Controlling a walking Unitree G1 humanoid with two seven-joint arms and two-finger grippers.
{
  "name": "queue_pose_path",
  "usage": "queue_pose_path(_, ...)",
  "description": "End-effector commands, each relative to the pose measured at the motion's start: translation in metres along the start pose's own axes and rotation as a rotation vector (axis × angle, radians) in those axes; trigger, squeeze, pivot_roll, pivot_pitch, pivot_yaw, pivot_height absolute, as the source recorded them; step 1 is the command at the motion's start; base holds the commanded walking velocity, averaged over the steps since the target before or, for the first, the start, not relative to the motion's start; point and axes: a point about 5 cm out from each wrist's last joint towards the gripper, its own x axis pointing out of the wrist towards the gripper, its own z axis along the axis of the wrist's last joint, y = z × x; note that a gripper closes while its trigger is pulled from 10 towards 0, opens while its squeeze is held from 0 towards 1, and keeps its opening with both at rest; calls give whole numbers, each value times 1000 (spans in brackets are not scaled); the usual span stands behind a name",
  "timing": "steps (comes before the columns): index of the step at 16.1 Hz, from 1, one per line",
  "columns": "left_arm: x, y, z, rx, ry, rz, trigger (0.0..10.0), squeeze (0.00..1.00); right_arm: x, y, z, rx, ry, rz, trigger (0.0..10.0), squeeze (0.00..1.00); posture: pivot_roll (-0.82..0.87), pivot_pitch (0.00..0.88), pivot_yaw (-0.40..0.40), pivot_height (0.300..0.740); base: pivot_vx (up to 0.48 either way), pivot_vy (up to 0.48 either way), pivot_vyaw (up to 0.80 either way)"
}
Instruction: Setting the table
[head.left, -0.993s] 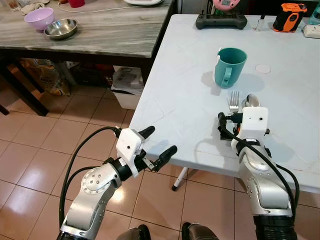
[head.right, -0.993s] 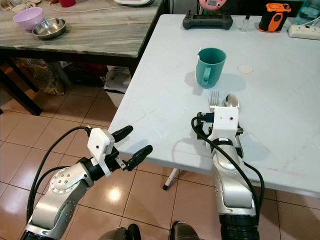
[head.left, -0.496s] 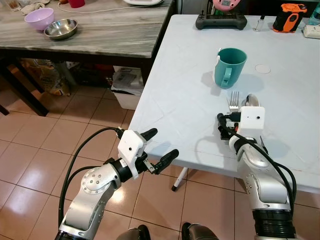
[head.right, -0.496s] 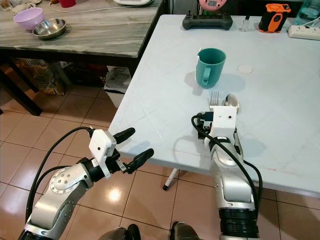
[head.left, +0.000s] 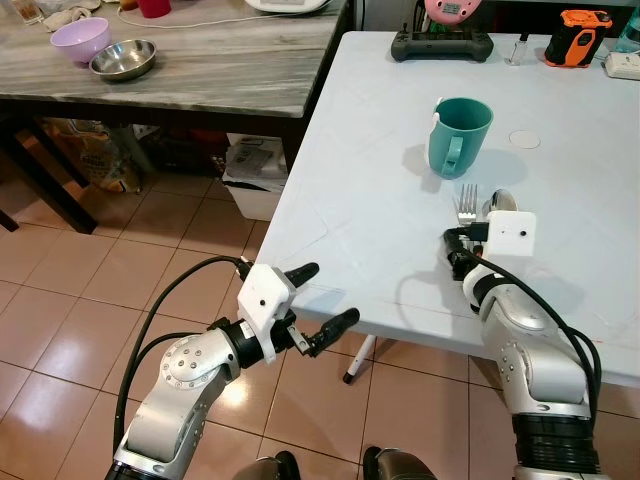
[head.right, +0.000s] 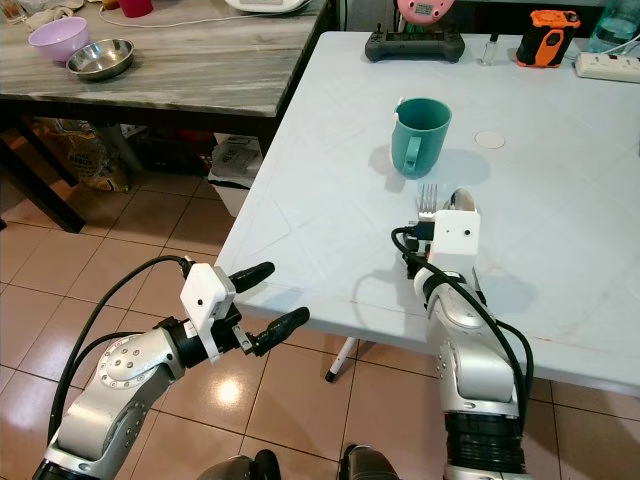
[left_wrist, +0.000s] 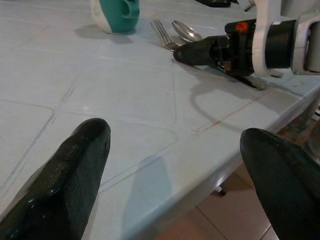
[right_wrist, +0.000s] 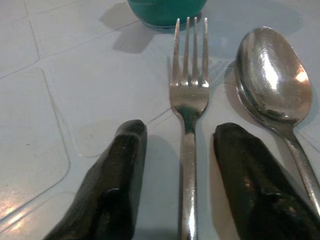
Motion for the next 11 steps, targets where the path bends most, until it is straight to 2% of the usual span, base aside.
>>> queue_pose_path(1, -2, -1, 0, 11, 12, -17, 10000, 0, -2, 2, -30, 29, 145, 11, 0, 0, -197, 194, 88, 740, 0, 0, 0)
queue_pose_path(11, -1, 1, 1, 21, 17, -10, 10000, 0, -1, -1, -38, 106, 217, 12, 0, 0, -190, 185, 92, 740, 0, 0, 0)
